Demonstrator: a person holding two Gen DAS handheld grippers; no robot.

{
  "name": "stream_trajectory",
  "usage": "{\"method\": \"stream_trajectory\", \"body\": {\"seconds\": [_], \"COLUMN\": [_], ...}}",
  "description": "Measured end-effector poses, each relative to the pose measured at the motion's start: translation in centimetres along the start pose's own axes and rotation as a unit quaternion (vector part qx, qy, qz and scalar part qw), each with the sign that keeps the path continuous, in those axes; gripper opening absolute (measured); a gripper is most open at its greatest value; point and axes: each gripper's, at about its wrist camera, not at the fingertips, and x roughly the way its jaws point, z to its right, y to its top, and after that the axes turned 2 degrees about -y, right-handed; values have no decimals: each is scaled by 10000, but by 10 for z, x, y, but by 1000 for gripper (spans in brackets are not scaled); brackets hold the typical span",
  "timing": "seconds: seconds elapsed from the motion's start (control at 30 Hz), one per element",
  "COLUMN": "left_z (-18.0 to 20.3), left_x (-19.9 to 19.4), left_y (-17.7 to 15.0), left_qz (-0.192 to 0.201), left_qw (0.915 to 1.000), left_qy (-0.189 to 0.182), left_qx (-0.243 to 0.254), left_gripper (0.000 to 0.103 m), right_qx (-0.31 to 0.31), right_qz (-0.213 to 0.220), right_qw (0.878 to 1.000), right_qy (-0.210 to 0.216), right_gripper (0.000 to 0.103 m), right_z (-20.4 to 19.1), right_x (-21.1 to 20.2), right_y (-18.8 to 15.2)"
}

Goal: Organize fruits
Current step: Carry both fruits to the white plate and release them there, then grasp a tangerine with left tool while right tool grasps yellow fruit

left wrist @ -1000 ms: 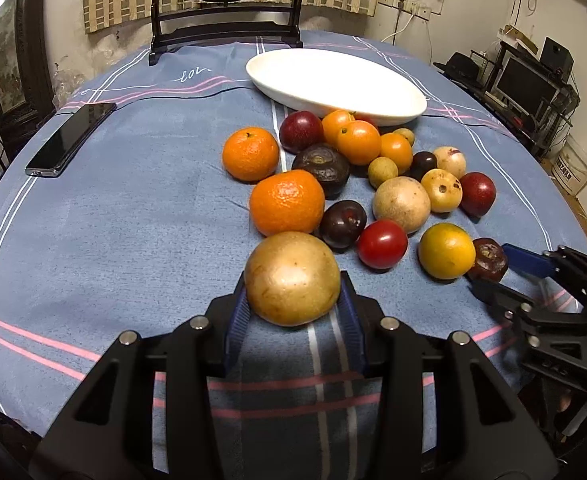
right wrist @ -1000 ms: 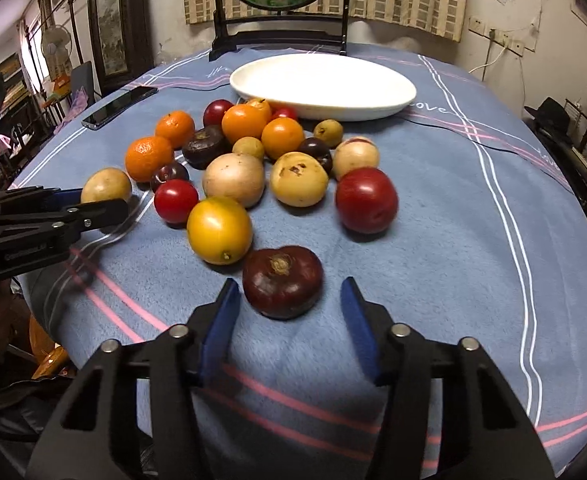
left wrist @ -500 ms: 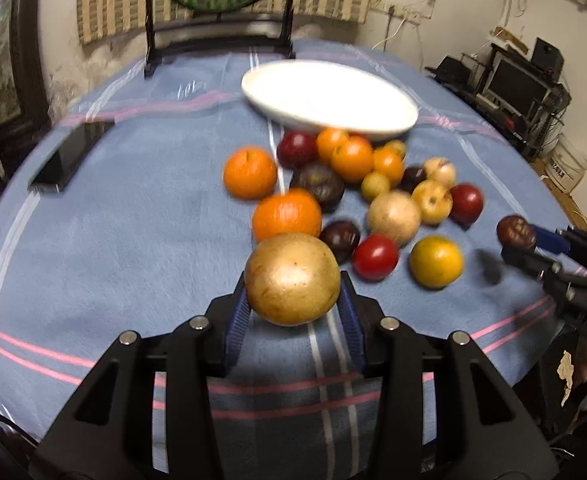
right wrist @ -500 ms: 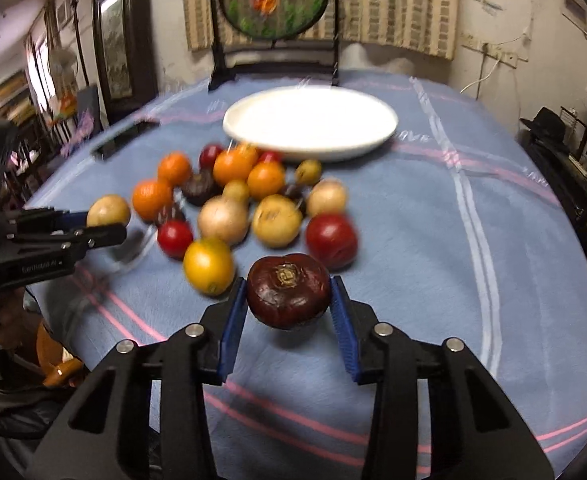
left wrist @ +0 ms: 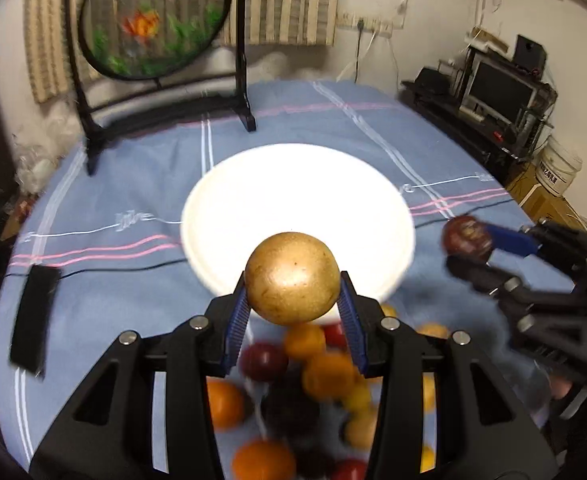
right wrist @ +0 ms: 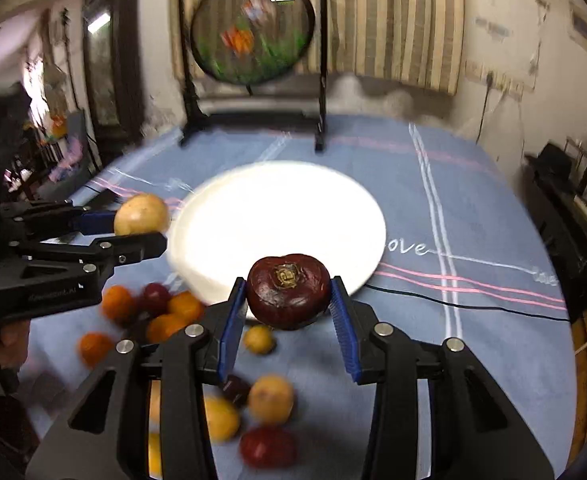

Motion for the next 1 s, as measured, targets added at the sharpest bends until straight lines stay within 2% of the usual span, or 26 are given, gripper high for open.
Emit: {"method": "stream_trajectory", "body": {"seconds": [0.07, 0.17, 0.33, 0.47, 0.5, 0.53, 0.63, 0.87, 1.0], "left_z": [-8, -24, -45, -51, -51, -51, -46, -31, -20], "left_x": [29, 71, 110, 128, 131, 132, 120, 56, 14], "left_y": [13, 30, 50, 58, 58, 57, 55, 44, 14], "left_qz": [-219, -560, -721, -785, -809, -801, -547, -3, 204], "left_qw": [9997, 9979, 9962, 9952, 9949, 9950, 9966, 9981, 9982], "left_qy": [78, 268, 372, 487, 493, 487, 565, 569, 532], "left_qx": [-87, -196, -304, -311, -335, -350, -252, -243, -164], "left_gripper": [43, 43, 43, 44, 45, 48, 65, 80, 86], "right_qx": [23, -22, -83, -166, -202, -231, -250, 59, 174], "right_qz": [-346, -671, -954, -1138, -1164, -1124, -989, -711, -511], "right_qw": [9994, 9977, 9951, 9930, 9926, 9929, 9941, 9973, 9983], "right_qy": [85, -96, -229, -273, -274, -302, -378, -187, -211], "right_gripper": [42, 42, 42, 43, 51, 66, 67, 67, 67], "right_z": [4, 10, 22, 22, 20, 18, 18, 25, 28], "right_x": [34, 72, 119, 140, 142, 141, 134, 84, 46], "right_y": [11, 22, 48, 56, 57, 56, 54, 37, 13]}}
